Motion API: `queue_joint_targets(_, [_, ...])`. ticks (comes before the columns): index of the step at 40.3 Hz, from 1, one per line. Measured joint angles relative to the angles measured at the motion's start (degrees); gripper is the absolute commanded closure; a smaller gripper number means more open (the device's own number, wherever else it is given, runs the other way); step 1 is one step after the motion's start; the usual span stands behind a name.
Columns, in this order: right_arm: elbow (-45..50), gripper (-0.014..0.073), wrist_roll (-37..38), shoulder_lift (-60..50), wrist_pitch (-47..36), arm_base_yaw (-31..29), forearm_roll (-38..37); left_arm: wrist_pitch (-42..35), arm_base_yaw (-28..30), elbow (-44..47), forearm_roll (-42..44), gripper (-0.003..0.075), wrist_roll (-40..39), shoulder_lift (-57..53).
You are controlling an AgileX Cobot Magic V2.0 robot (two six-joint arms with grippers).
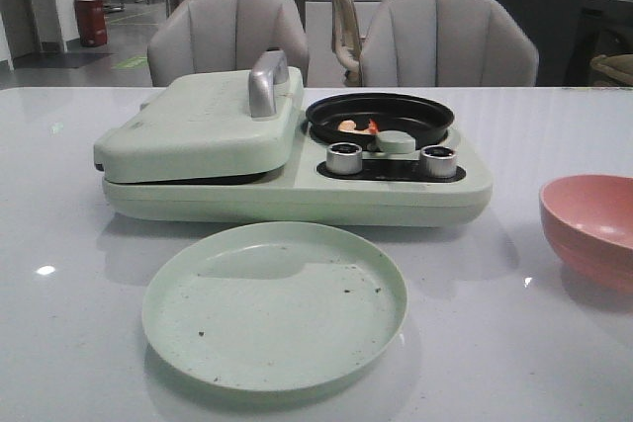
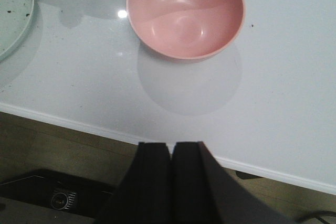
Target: Make breakfast with bread and shrimp
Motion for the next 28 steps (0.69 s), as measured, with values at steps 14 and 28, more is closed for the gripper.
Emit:
queue_joint_targets(14, [0.0, 0.0559, 0.0, 0.0, 0.0, 0.0, 0.0, -18.7, 18.0, 21.6, 3.8, 0.0619, 0.0, -18.9])
queue_joint_targets(28, [0.0, 0.0559, 0.0, -0.1, 0.0, 0.0, 0.1, -35.5, 29.2, 42.3, -1.9, 0.0619, 0.0, -33.9])
